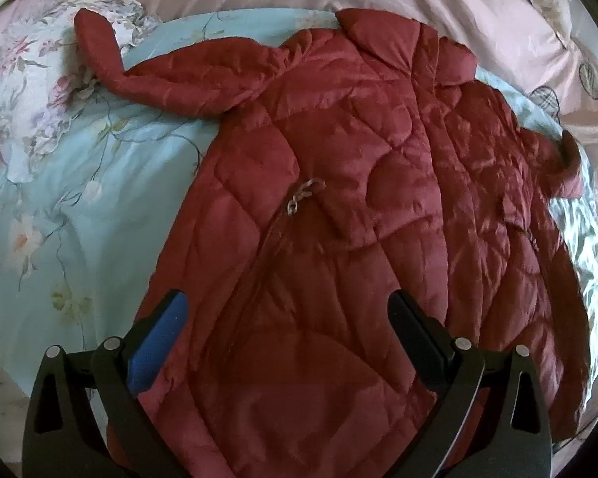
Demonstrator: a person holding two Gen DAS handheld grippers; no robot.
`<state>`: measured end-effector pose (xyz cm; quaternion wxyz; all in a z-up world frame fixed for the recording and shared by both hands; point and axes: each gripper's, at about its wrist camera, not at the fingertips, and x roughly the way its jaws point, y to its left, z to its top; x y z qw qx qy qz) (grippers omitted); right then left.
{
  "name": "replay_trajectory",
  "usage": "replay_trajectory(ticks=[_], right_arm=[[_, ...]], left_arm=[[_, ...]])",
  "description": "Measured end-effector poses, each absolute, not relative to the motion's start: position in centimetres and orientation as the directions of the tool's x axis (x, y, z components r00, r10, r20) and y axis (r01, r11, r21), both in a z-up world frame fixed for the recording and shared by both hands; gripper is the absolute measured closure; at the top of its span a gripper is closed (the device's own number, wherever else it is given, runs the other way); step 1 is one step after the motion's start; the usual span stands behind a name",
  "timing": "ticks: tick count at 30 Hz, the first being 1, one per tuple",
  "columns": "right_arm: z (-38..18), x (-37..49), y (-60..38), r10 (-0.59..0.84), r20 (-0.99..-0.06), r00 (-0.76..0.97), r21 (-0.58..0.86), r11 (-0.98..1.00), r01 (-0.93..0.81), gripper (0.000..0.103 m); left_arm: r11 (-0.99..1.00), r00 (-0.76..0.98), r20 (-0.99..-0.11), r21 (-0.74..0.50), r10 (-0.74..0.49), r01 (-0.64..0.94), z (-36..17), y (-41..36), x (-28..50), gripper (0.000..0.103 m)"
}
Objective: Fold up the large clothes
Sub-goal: 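Grasp the red coat's sleeve with the right gripper and lift it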
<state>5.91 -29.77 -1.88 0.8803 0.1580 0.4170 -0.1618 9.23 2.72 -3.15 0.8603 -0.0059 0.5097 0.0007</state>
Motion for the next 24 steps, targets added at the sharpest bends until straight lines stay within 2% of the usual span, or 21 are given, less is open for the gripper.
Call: replay_trajectory(ticks=[4,13,20,22,24], right_arm=[[-1.4,8.5,-34.2,-0.185,-0.773,0.607,0.167,0.863,0.477,0.0],[-1.2,17.2,-41.8,-0.315,-0.761,0.568,0.119,0.792,0.599,0.0],[-2.8,23.2,-47.1,-0.376,-0.775,0.508,0.075,0.743,0.666,0.002],[-4.1,24.3,-48.7,-0.366,-0.791,0.491,0.092,0.722,0.686,0.004],[-5.3,25.0,-49.9,-0.332,-0.808,0.486,0.126,0.709,0.694,0.013]], left_arm=[[1.0,0.447,-0.895,-0.016,-0.008,-0.013,-3.5,3.1,10.5,0.002],[0.998,0.46,-0.886,-0.06,-0.049,-0.009,-3.9,2.9,13.2,0.002],[0.999,0.479,-0.877,-0.027,-0.035,0.024,-4.5,1.6,15.1,0.002],[0.999,0.479,-0.877,-0.018,-0.031,0.032,-4.8,1.4,15.6,0.002],[0.999,0.481,-0.876,-0.009,-0.029,0.042,-5.0,1.3,16.0,0.002]])
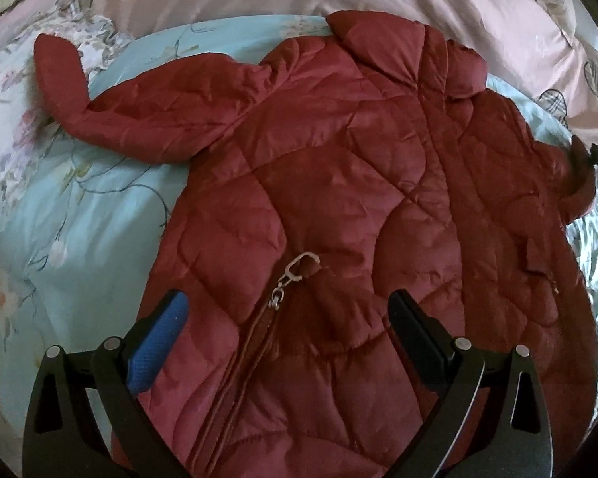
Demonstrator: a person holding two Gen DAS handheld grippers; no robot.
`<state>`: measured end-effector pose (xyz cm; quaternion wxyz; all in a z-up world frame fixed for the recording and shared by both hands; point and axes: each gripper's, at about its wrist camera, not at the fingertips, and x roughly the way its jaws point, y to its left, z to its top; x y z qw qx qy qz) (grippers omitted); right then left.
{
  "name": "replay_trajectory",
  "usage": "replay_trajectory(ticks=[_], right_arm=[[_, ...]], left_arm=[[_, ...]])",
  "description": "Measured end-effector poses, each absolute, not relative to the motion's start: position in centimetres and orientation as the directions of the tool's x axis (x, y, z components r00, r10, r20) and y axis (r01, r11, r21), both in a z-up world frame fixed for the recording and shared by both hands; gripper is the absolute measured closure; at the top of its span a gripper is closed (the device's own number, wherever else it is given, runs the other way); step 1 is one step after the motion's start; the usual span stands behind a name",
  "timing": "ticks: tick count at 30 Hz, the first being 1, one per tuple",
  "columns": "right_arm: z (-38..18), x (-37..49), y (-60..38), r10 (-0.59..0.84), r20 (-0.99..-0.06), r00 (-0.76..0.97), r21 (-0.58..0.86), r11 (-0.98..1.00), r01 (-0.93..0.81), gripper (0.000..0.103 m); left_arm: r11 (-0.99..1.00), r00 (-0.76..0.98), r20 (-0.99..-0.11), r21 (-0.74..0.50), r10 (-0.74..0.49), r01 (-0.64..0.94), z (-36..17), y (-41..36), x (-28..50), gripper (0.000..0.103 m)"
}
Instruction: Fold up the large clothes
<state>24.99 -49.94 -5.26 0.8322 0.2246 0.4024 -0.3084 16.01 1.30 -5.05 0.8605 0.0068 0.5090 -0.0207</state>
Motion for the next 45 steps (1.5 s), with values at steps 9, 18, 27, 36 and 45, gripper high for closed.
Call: replay_trajectory(ticks=[9,18,27,36,45], right_arm=[[-4.3,24.3,-48.2,-0.296,-0.77,0.565,0.175,0.753,0.634,0.084],[-1.7,22.7,-40.0,-0.081,-0.687,0.722,0.317,0.86,0.399,0.089],[-1.4,23.3,-26.5,0.198,-0.629,0.752,0.375,0.924,0.07,0.088],[-5.4,25.8,-14.4,0.347,-0.695,0.63,0.274,0.937,-0.215,0.088],[-8.3,25.3,-11.5,0.41,-0.742,0.53,0.216,0.895,-0.39,0.084]], left_arm=[[0.997,0.474,-0.879,-0.026,-0.057,0.071,-5.9,0.9,16.9,0.002],[0.995,0.458,-0.885,-0.051,-0.084,0.084,-6.1,0.9,16.5,0.002],[0.987,0.438,-0.885,-0.142,-0.16,0.074,-6.4,2.1,16.4,0.002],[0.961,0.415,-0.869,-0.27,-0.271,0.061,-6.2,4.5,16.9,0.002],[0.888,0.363,-0.822,-0.458,-0.438,0.035,-5.7,6.3,20.8,0.002]])
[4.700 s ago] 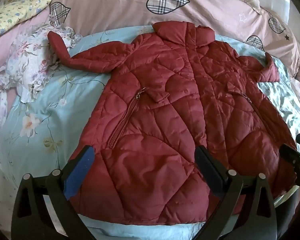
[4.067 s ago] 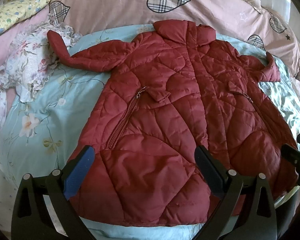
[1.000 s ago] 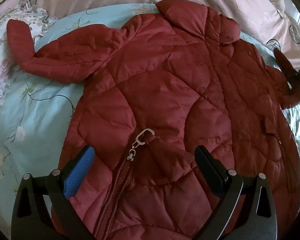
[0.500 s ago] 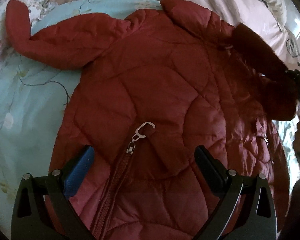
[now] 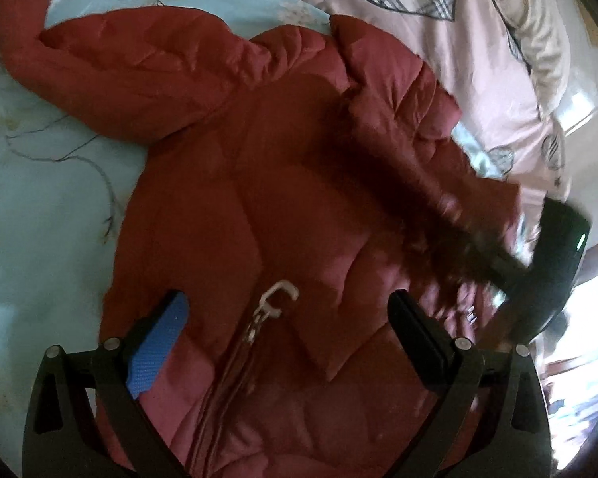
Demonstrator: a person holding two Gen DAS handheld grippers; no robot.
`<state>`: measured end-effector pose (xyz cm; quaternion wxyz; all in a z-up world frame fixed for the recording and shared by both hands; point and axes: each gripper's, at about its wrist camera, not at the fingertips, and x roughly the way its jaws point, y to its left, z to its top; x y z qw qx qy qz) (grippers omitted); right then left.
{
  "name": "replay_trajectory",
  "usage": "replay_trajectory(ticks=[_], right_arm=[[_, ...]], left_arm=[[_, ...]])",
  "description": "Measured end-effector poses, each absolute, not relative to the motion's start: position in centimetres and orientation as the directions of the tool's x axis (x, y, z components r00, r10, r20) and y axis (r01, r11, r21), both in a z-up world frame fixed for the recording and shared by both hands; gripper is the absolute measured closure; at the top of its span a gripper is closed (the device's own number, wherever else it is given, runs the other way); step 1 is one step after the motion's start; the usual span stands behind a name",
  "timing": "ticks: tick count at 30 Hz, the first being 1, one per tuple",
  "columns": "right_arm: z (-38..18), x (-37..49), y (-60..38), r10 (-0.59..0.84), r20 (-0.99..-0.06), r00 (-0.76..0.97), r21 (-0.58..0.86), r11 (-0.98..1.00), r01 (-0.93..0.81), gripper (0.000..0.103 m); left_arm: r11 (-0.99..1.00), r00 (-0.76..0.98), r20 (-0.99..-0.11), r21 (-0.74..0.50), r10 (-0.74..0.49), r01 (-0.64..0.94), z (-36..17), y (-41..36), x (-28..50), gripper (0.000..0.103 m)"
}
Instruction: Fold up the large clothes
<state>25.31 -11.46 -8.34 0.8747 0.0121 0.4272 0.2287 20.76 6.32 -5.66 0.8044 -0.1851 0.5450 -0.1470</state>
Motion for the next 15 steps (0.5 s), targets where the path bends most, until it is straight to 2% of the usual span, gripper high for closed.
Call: replay_trajectory(ticks=[3,11,13,14,15], right_arm=[[-8.7,25.3,-11.3,0.408,-0.749,0.522,0.203,0.891,-0.406,0.083],[-8.7,25.0,-11.2,0.414,-0.742,0.527,0.201,0.888,-0.414,0.082],[-8.7,25.1,-10.8,0.416,-0.742,0.526,0.205,0.887,-0.413,0.081],[-8.7,25.0,-10.8,0.418,-0.743,0.523,0.209,0.887,-0.411,0.079],[-8.6,25.1,-10.7,0.416,-0.745,0.522,0.21,0.888,-0.409,0.073]], left_arm=[[0.856,0.337,-0.799,-0.515,-0.497,0.042,-5.1,5.9,23.7,0.002],[0.833,0.246,-0.796,-0.531,-0.553,0.157,-5.0,0.3,32.2,0.004],[0.845,0.227,-0.814,-0.509,-0.535,0.164,-6.0,-0.7,33.1,0.023],[0.844,0.215,-0.817,-0.51,-0.535,0.166,-6.5,-1.0,33.5,0.052],[0.838,0.202,-0.814,-0.517,-0.544,0.173,-7.0,-1.2,33.8,0.064]])
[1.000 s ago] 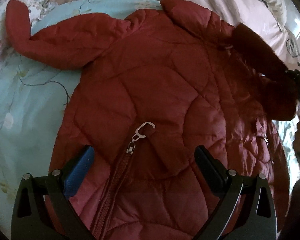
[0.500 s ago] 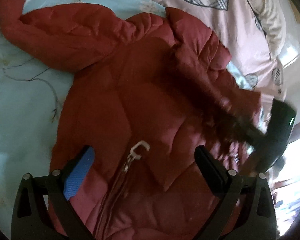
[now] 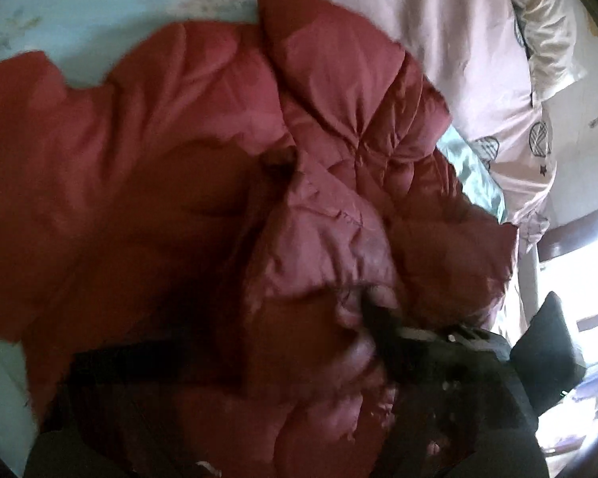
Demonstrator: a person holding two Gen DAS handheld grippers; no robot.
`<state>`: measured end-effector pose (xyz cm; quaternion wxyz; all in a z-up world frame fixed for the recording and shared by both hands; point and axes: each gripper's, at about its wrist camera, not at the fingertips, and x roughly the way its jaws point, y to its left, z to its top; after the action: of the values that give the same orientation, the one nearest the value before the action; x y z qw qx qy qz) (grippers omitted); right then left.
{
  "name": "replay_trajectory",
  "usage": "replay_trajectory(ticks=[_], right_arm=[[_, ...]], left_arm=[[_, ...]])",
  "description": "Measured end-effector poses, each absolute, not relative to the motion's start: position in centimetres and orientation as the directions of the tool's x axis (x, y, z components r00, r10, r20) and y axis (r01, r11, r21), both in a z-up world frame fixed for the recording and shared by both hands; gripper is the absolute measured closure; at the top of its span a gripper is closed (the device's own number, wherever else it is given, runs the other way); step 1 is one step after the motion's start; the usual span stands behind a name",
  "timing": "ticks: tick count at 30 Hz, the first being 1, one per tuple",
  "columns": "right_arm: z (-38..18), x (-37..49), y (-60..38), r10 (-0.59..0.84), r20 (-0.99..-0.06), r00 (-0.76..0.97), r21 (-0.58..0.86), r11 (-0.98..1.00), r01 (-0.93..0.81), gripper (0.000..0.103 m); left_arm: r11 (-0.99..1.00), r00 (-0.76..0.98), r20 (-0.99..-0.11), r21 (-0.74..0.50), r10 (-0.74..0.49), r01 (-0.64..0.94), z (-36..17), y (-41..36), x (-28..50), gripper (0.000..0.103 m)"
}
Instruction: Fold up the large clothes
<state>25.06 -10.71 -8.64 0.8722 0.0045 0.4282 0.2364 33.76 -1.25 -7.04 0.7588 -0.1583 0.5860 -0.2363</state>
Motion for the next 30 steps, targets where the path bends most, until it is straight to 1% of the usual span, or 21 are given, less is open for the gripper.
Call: replay_trajectory(ticks=[1,2,3,6,9,11,13,15,18,20,22,23,24,28,30], right_arm=[[-8.6,24.9,-10.8,0.422,-0.745,0.517,0.218,0.886,-0.41,0.069],[-8.5,24.7,-10.9,0.429,-0.743,0.514,0.226,0.883,-0.411,0.06],[-8.2,24.4,-10.9,0.435,-0.74,0.513,0.233,0.881,-0.412,0.053],[-7.5,23.1,-11.6,0.436,-0.724,0.534,0.233,0.884,-0.406,0.051],[-6.5,22.0,-13.8,0.397,-0.699,0.595,0.233,0.913,-0.336,0.051],[-5.8,21.7,-16.0,0.333,-0.671,0.663,0.224,0.943,-0.247,0.051],[-5.2,21.7,-18.1,0.255,-0.645,0.721,0.208,0.966,-0.155,0.049],[-5.1,22.3,-19.7,0.156,-0.641,0.752,0.178,0.983,-0.052,0.037],[-6.3,24.0,-21.7,0.089,-0.673,0.735,0.166,0.986,0.033,0.036],[-8.0,25.2,-22.3,0.063,-0.721,0.69,0.154,0.986,0.07,0.037],[-9.3,26.0,-22.5,0.043,-0.75,0.66,0.135,0.987,0.088,0.038],[-9.8,26.2,-22.4,0.033,-0.76,0.649,0.121,0.988,0.092,0.038],[-10.1,26.3,-22.2,0.018,-0.765,0.644,0.104,0.99,0.095,0.038],[-10.7,27.0,-21.7,-0.028,-0.778,0.627,0.05,0.993,0.106,0.037],[-11.1,27.3,-21.5,-0.041,-0.783,0.621,0.034,0.993,0.109,0.035]], left_arm=[[0.831,0.203,-0.807,-0.526,-0.555,0.178,-7.3,-1.3,33.7,0.066],[0.825,0.218,-0.796,-0.534,-0.564,0.184,-7.3,-1.2,33.6,0.077],[0.822,0.225,-0.791,-0.538,-0.569,0.189,-7.2,-1.0,33.4,0.082],[0.842,0.282,-0.794,-0.5,-0.538,0.201,-6.5,0.1,32.5,0.083],[0.884,0.359,-0.808,-0.423,-0.468,0.2,-5.5,1.6,31.2,0.083],[0.914,0.416,-0.814,-0.357,-0.405,0.192,-5.1,2.3,30.2,0.083],[0.926,0.446,-0.812,-0.327,-0.377,0.186,-5.1,3.0,29.4,0.083],[0.934,0.464,-0.81,-0.304,-0.357,0.189,-5.5,3.1,28.9,0.083],[0.944,0.485,-0.812,-0.253,-0.326,0.211,-6.0,2.6,28.9,0.082],[0.948,0.493,-0.812,-0.233,-0.313,0.218,-6.0,2.5,28.9,0.081],[0.948,0.501,-0.806,-0.24,-0.316,0.21,-5.5,3.0,28.6,0.076],[0.949,0.508,-0.802,-0.242,-0.314,0.204,-5.2,3.2,28.5,0.071],[0.952,0.523,-0.796,-0.241,-0.305,0.189,-4.7,3.6,28.2,0.069],[0.962,0.603,-0.75,-0.209,-0.272,0.174,-2.2,3.7,26.5,0.069],[0.953,0.62,-0.724,-0.225,-0.301,0.201,-1.3,3.0,26.1,0.069]])
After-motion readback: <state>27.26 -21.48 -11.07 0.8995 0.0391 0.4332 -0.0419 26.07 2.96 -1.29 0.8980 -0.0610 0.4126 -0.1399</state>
